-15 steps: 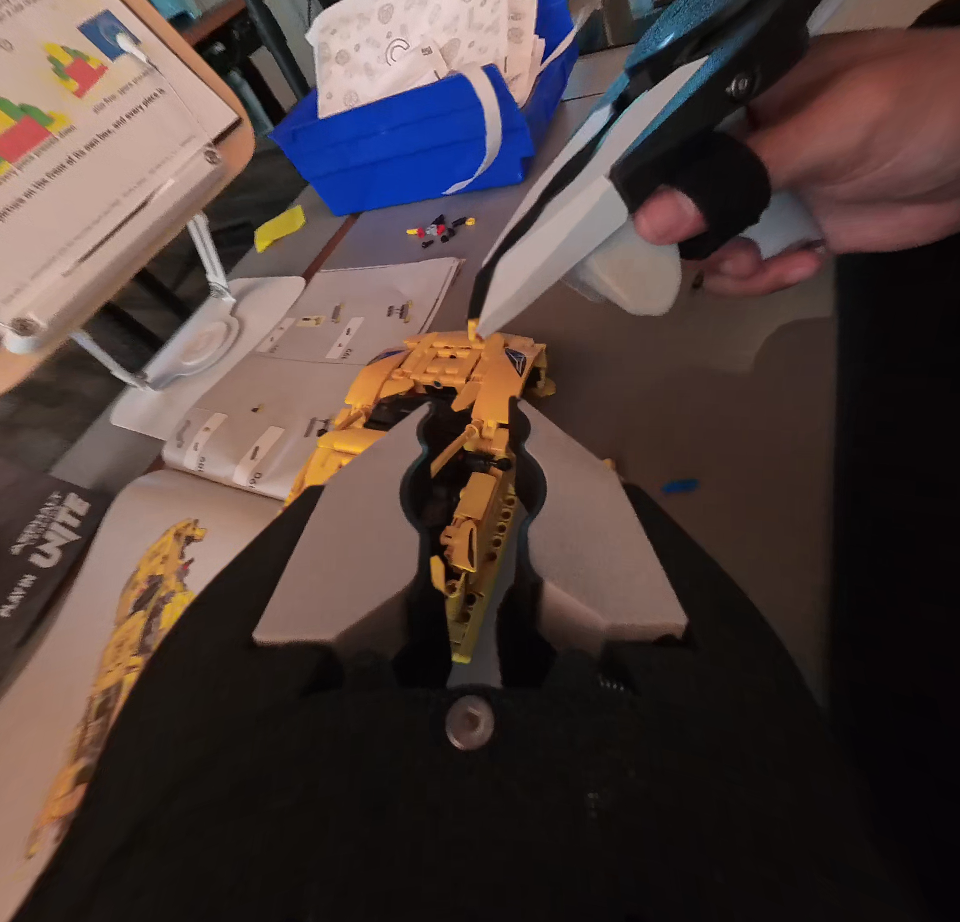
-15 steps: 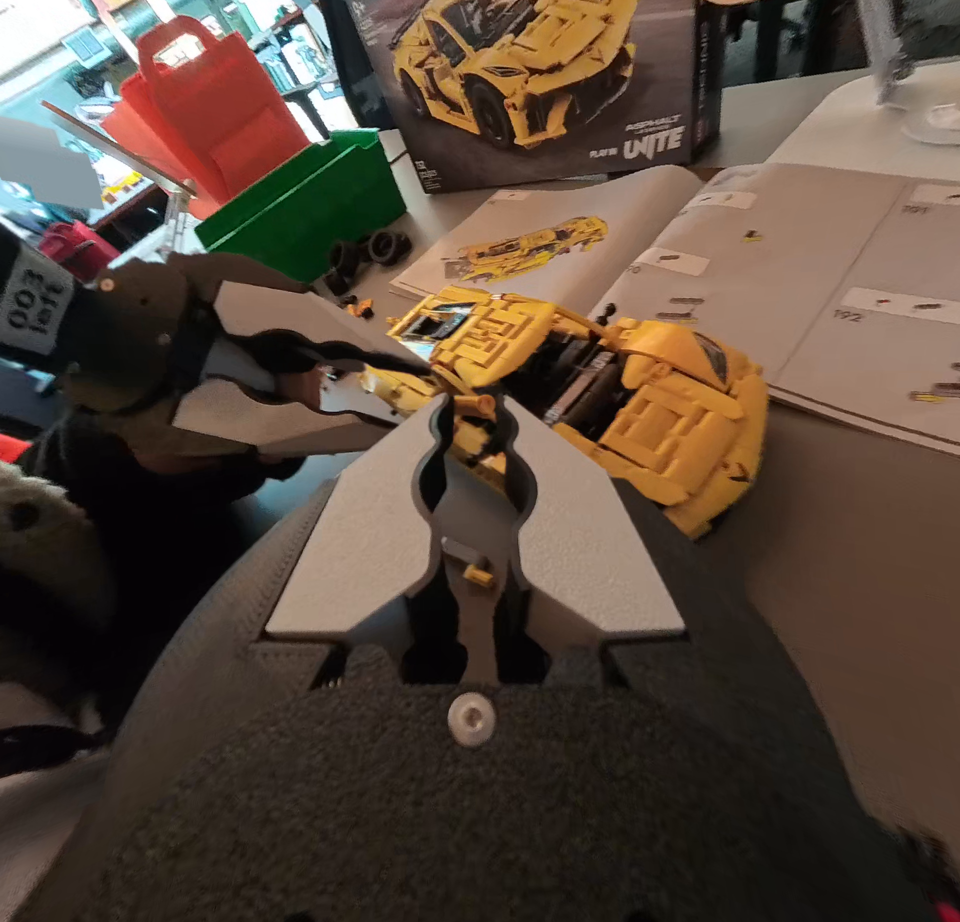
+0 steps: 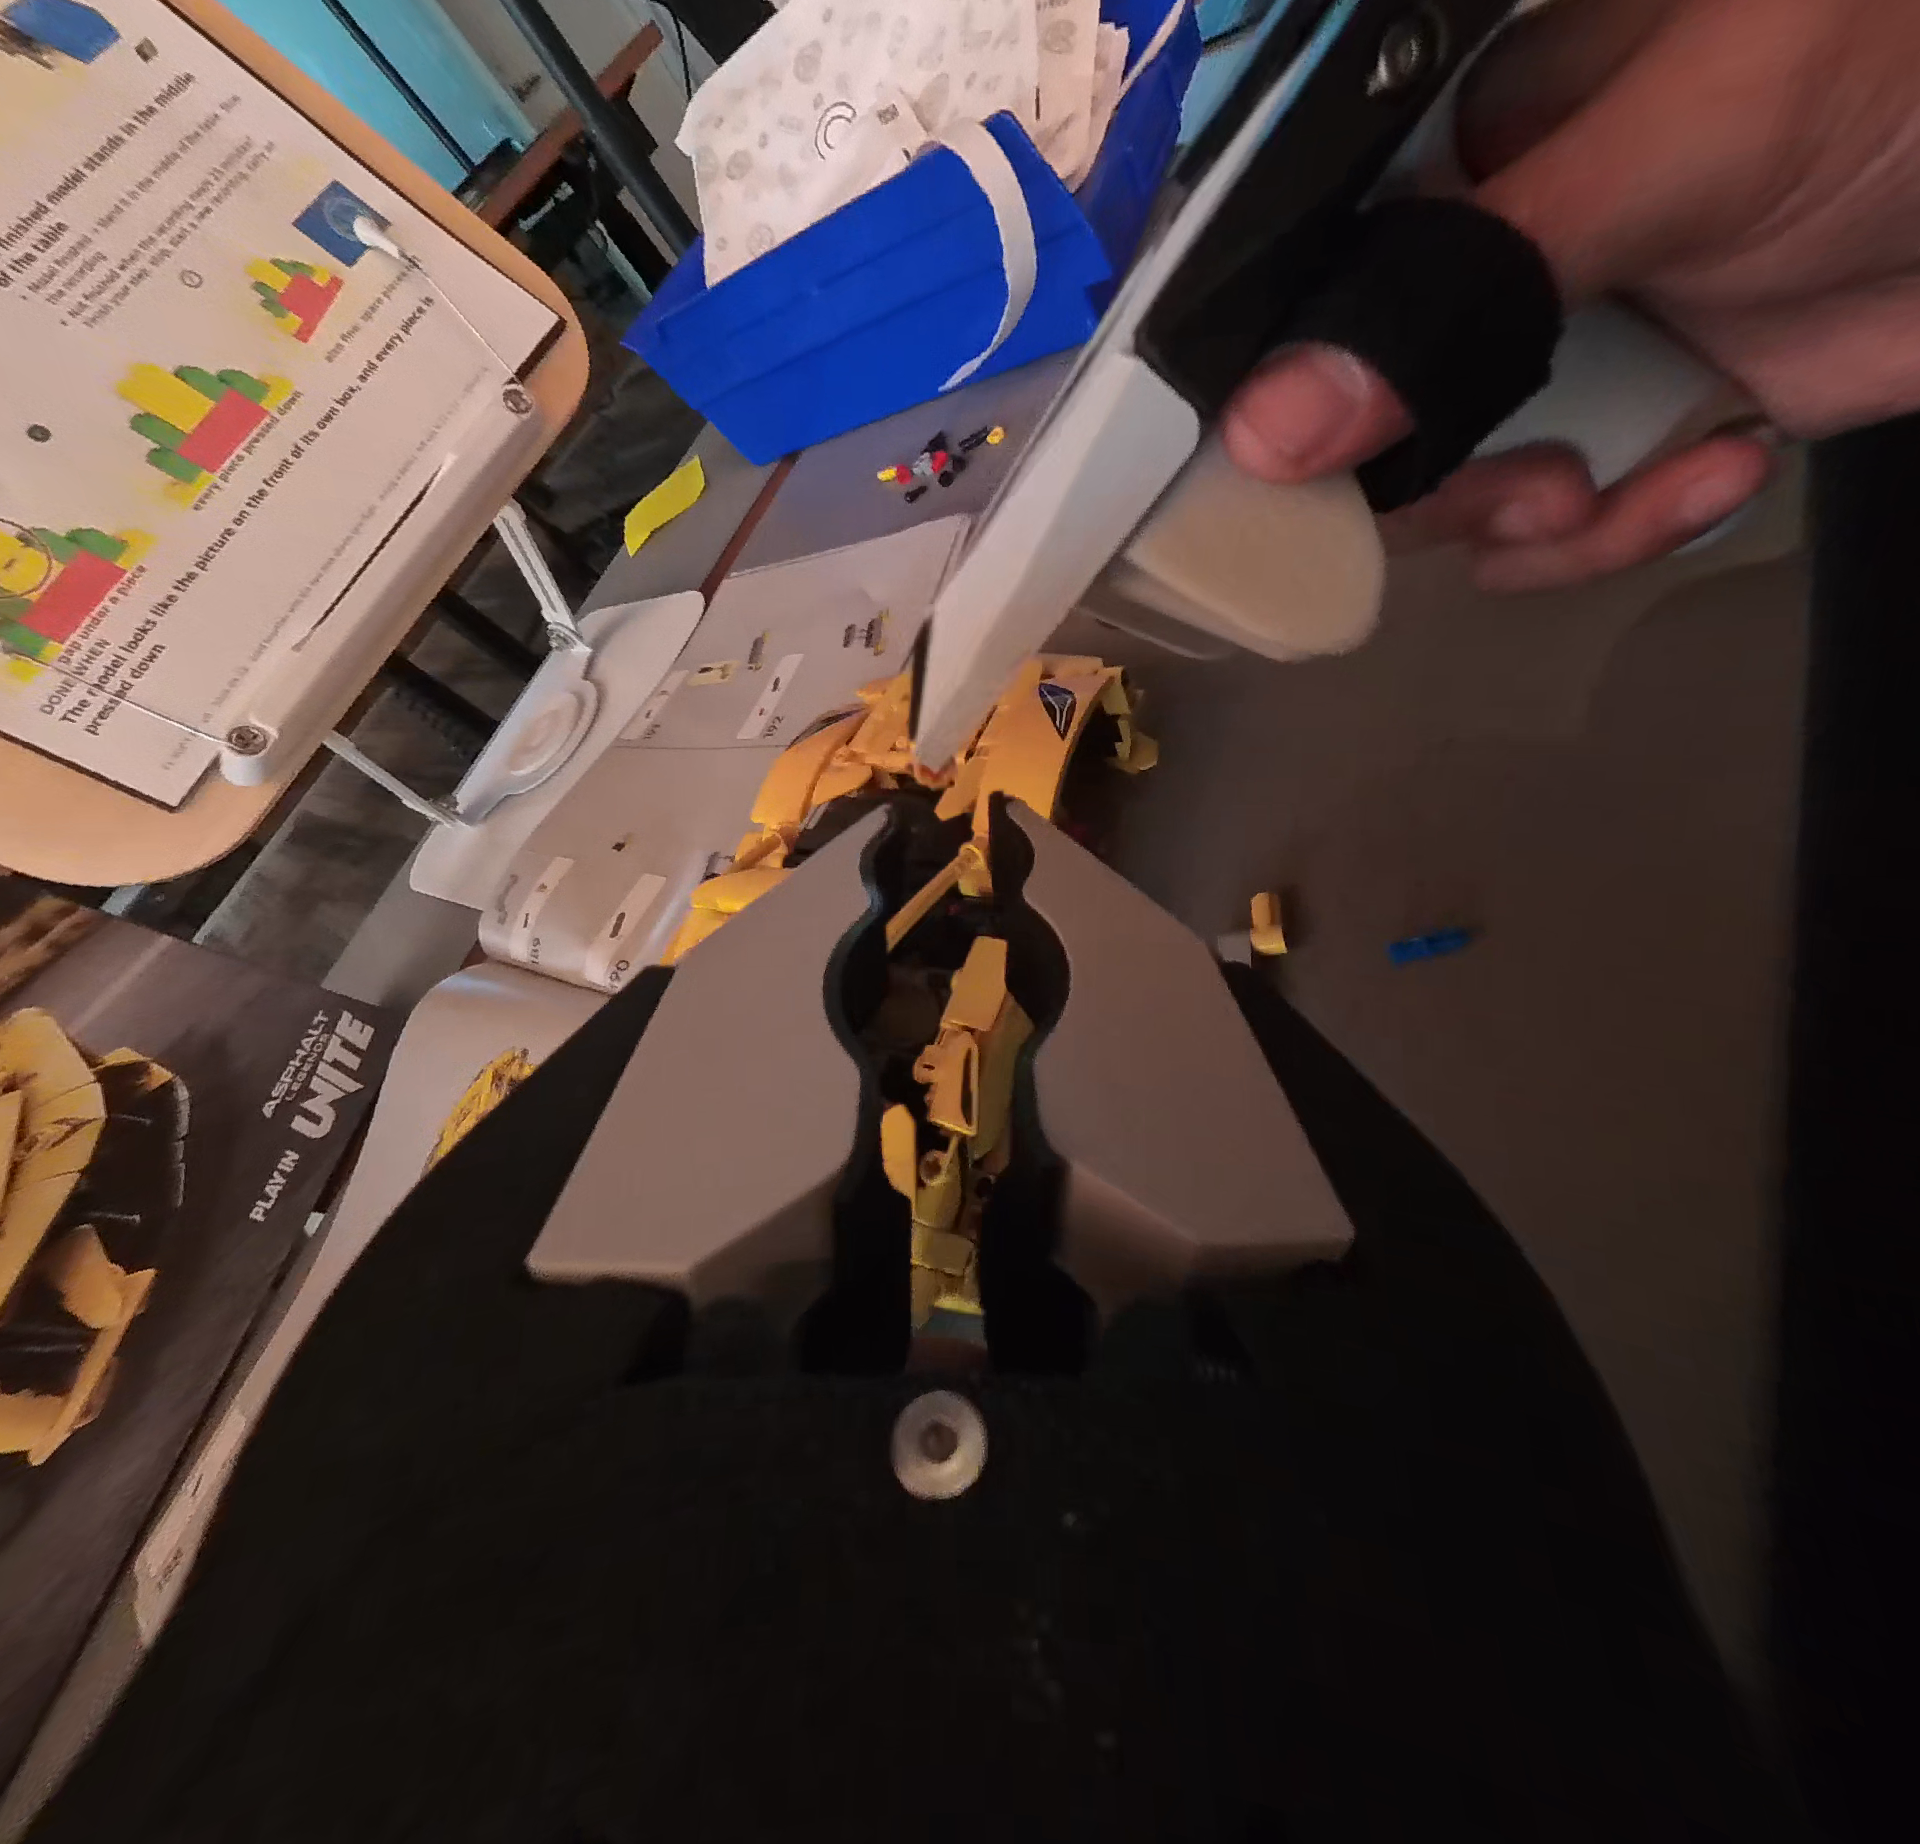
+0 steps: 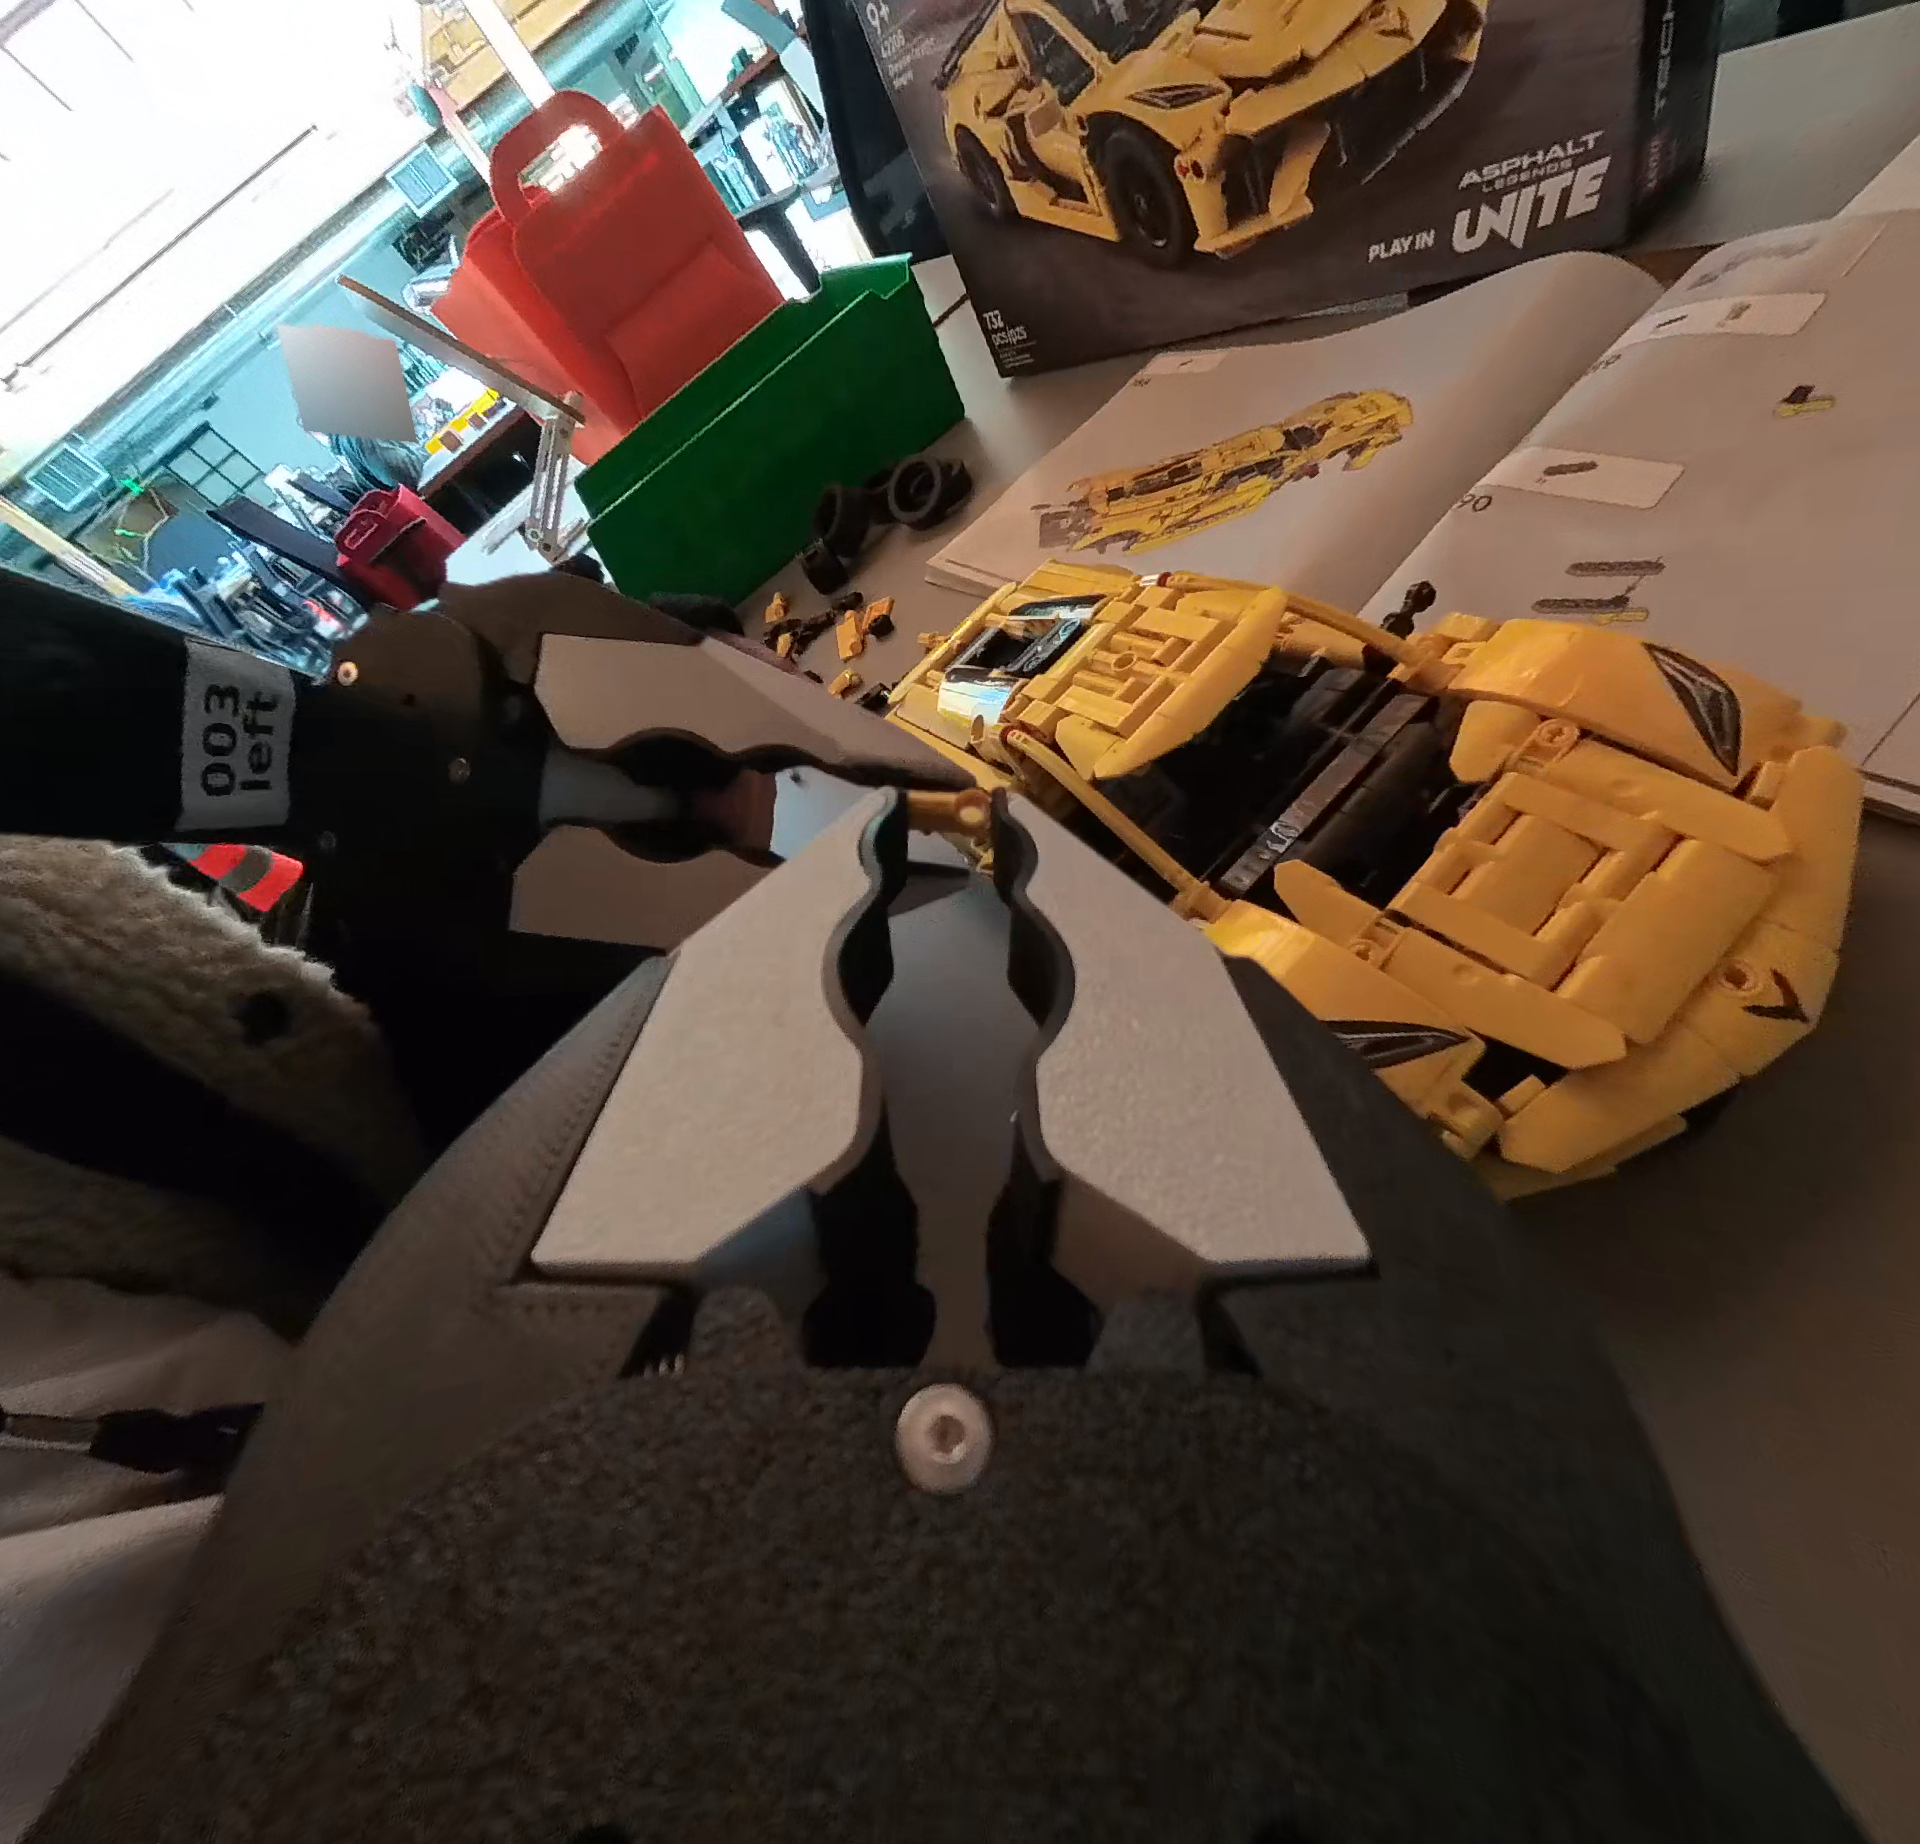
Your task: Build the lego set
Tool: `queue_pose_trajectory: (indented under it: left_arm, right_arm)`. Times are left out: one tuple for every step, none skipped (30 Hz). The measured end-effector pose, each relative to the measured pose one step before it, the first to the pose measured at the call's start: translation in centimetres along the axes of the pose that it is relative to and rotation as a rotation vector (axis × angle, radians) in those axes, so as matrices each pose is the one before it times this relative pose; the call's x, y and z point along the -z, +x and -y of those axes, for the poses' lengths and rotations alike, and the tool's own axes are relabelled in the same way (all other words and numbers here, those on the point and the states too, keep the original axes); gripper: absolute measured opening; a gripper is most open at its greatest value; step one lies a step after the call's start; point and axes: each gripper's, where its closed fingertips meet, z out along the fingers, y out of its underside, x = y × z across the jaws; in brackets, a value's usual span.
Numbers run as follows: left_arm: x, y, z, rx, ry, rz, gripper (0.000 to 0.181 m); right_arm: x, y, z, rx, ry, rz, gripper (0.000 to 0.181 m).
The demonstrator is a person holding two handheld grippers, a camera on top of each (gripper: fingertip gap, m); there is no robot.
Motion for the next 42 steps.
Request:
queue_pose_trajectory:
  left_arm:
    - [0.060,-0.041,0.163,0.0034,0.0083,0.0013,0.015]
    - [0.060,-0.046,0.177,-0.0002,0.0083,0.0043,0.014]
    - [0.057,-0.086,0.159,-0.0030,0.0080,0.0081,0.014]
    - [0.051,-0.005,0.066,-0.0060,0.0030,0.0033,0.013]
    - [0.025,0.010,-0.035,-0.0063,-0.0009,0.0015,0.010]
    - [0.017,-0.037,-0.025,-0.0040,-0.0021,0.0012,0.008]
    - [0.019,0.040,0.020,0.0025,-0.0039,-0.0091,0.007]
    - [0.011,0.042,0.085,0.0148,0.0016,-0.0133,0.007]
    - [0.039,0.012,0.178,0.0199,0.0100,-0.0109,0.007]
    - [0.097,-0.032,0.244,0.0138,0.0148,-0.0055,0.007]
    - [0.170,-0.123,0.320,0.0070,0.0202,0.0023,0.007]
    - [0.188,-0.168,0.369,0.0101,0.0232,0.0039,0.007]
    - [0.192,-0.105,0.426,0.0187,0.0253,-0.0045,0.007]
    - [0.201,-0.084,0.444,0.0209,0.0279,-0.0087,0.006]
    - [0.213,-0.096,0.468,0.0130,0.0314,-0.0060,0.006]
    - [0.242,0.021,0.592,-0.0011,0.0407,-0.0089,0.007]
    - [0.247,0.146,0.692,-0.0152,0.0486,-0.0098,0.007]
    - [0.188,0.182,0.624,-0.0245,0.0436,-0.0055,0.007]
    - [0.107,0.242,0.412,-0.0291,0.0268,-0.0052,0.007]
    - [0.005,0.239,0.187,-0.0285,0.0089,-0.0032,0.007]
    - [-0.029,0.211,0.041,-0.0247,0.0001,-0.0019,0.007]
    - [-0.046,0.228,0.008,-0.0202,0.0002,-0.0049,0.007]
    - [-0.010,0.184,0.074,-0.0148,0.0060,-0.0035,0.007]
    - [0.026,0.117,0.083,-0.0077,0.0064,-0.0029,0.007]
    - [-0.006,0.094,-0.004,0.0004,0.0008,-0.0041,0.007]
    - [-0.031,0.024,-0.067,0.0040,-0.0030,-0.0017,0.007]
    - [-0.040,0.001,-0.090,0.0052,-0.0057,0.0007,0.007]
    - [-0.055,-0.026,-0.072,0.0106,-0.0050,0.0035,0.007]
    - [-0.039,-0.072,-0.081,0.0193,-0.0059,0.0060,0.007]
    - [-0.016,-0.076,-0.096,0.0233,-0.0091,0.0057,0.007]
    - [0.032,-0.058,-0.076,0.0186,-0.0085,0.0039,0.007]
    - [0.062,-0.046,0.007,0.0125,-0.0028,0.0011,0.007]
    - [0.084,0.002,0.041,0.0112,0.0009,-0.0050,0.007]
    - [0.060,0.039,-0.014,0.0138,-0.0042,-0.0119,0.007]
    - [0.022,0.034,-0.074,0.0178,-0.0095,-0.0141,0.007]
    - [0.024,-0.003,-0.072,0.0187,-0.0049,-0.0106,0.007]
    - [0.061,-0.082,-0.017,0.0189,0.0022,-0.0037,0.007]
    - [0.090,-0.186,-0.113,0.0293,-0.0001,-0.0029,0.007]
    - [0.103,-0.260,-0.256,0.0493,-0.0069,-0.0101,0.007]
    - [0.100,-0.383,-0.367,0.0660,-0.0100,-0.0125,0.007]
    - [0.087,-0.500,-0.410,0.0727,-0.0125,-0.0111,0.007]
    - [0.067,-0.539,-0.462,0.0698,-0.0149,-0.0096,0.007]
  right_arm:
    - [-0.059,-0.132,-0.005,-0.0084,0.0064,0.0075,0.014]
    - [-0.090,-0.199,0.024,-0.0085,0.0066,0.0116,0.014]
    - [-0.145,-0.069,-0.123,-0.0029,-0.0040,0.0016,0.014]
    - [-0.177,-0.062,-0.183,0.0033,-0.0078,0.0003,0.014]
    - [-0.096,-0.037,0.016,-0.0023,0.0036,-0.0020,0.014]
    - [-0.004,-0.013,0.038,0.0012,0.0010,-0.0013,0.014]
    - [0.035,-0.019,-0.029,0.0044,-0.0030,0.0013,0.014]
    - [0.068,-0.030,0.024,0.0018,0.0017,0.0027,0.014]
    - [0.100,-0.072,0.125,-0.0010,0.0098,0.0070,0.014]
    - [0.110,-0.154,0.151,-0.0077,0.0105,0.0142,0.015]
    - [0.164,-0.301,0.280,-0.0158,0.0194,0.0286,0.016]
    - [0.199,-0.503,0.438,-0.0333,0.0307,0.0494,0.020]
    - [0.244,-0.498,0.465,-0.0557,0.0322,0.0583,0.023]
    - [0.278,-0.366,0.405,-0.0701,0.0286,0.0597,0.022]
    - [0.312,-0.224,0.459,-0.0772,0.0317,0.0565,0.022]
    - [0.297,-0.111,0.458,-0.0776,0.0309,0.0496,0.022]
    - [0.155,-0.046,0.128,-0.0746,0.0082,0.0412,0.023]
    - [-0.042,-0.136,-0.268,-0.0717,-0.0200,0.0441,0.027]
    - [-0.144,-0.370,-0.406,-0.0733,-0.0292,0.0584,0.031]
    - [-0.141,-0.416,-0.380,-0.0736,-0.0252,0.0595,0.031]
    - [-0.078,-0.409,-0.321,-0.0593,-0.0187,0.0546,0.025]
    - [-0.035,-0.327,-0.267,-0.0313,-0.0142,0.0408,0.019]
    - [0.016,-0.195,-0.130,-0.0108,-0.0026,0.0216,0.013]
    - [0.046,0.210,-0.245,0.0032,-0.0114,-0.0113,0.007]
    - [0.043,-0.023,-0.123,0.0075,-0.0091,-0.0028,0.007]
    - [0.056,0.061,-0.022,0.0055,-0.0058,-0.0110,0.007]
    - [0.047,0.102,0.016,0.0090,-0.0014,-0.0157,0.007]
    - [0.036,0.059,0.037,0.0031,0.0005,-0.0101,0.007]
    - [0.012,0.026,0.082,0.0004,0.0055,-0.0052,0.006]
    - [-0.021,0.022,0.087,0.0039,0.0092,-0.0027,0.006]
    - [-0.048,0.062,0.046,0.0008,0.0073,-0.0016,0.006]
    - [-0.080,0.006,0.014,-0.0045,0.0067,0.0048,0.006]
    - [-0.075,-0.058,-0.046,-0.0099,0.0022,0.0123,0.006]
    - [-0.036,-0.020,-0.068,-0.0135,-0.0015,0.0100,0.006]
    - [0.006,0.083,-0.035,-0.0063,0.0000,0.0004,0.006]
    - [0.026,0.080,0.000,0.0017,-0.0003,-0.0038,0.006]
    - [0.149,0.058,0.052,0.0095,-0.0019,-0.0082,0.008]
    - [0.416,0.233,0.283,0.0220,0.0044,-0.0283,0.015]
    - [0.641,0.411,0.166,0.0484,-0.0118,-0.0480,0.018]
    - [0.720,0.876,-0.456,0.0922,-0.0579,-0.0902,0.020]
    - [0.728,1.459,-1.429,0.1336,-0.1150,-0.1383,0.022]
    - [0.589,1.727,-1.985,0.1395,-0.1322,-0.1590,0.023]
